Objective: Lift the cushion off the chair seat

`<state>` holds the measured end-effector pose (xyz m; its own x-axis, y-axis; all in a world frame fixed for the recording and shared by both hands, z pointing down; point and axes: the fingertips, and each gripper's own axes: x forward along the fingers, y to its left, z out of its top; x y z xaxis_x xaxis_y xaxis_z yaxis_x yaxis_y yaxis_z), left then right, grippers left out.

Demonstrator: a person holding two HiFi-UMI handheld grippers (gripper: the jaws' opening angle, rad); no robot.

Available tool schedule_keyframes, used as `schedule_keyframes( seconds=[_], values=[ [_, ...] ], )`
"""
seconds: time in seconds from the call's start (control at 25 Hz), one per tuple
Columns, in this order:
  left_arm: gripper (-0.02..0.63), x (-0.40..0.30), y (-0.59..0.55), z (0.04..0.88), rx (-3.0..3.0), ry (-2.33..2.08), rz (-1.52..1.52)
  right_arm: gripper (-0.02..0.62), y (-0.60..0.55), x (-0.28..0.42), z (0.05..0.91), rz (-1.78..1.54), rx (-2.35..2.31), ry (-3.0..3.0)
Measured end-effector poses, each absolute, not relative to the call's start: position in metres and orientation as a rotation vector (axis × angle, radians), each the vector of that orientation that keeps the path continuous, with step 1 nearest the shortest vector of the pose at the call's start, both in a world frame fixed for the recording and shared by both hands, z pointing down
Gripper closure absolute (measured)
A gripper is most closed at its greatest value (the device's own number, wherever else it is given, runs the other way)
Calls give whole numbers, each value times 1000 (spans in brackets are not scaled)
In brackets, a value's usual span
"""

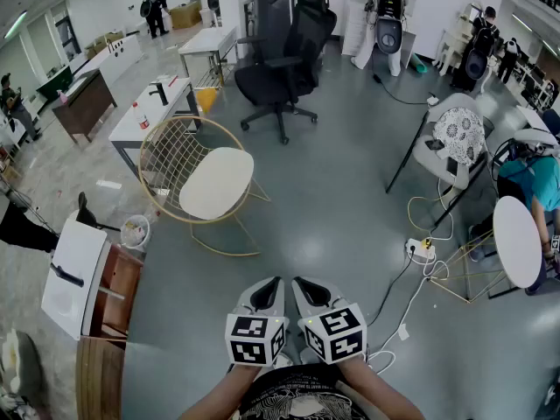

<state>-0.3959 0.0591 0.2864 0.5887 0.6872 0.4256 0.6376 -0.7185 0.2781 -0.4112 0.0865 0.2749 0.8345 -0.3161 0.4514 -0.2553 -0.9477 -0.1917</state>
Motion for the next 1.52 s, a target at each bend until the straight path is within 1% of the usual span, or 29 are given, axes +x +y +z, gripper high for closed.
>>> schedule_keyframes(
  seconds=[0.72, 1.16, 1.52],
  values=[
    [618, -387, 62, 295, 2696, 1150, 821, 597, 87, -402, 289, -754, -2815, 427],
    [618, -323, 114, 312, 2713, 1036, 884, 597, 139, -332, 300, -789, -2810, 559],
    [617, -263, 155, 324, 2745, 859, 961, 597, 184, -270, 321, -863, -2673, 719]
  ],
)
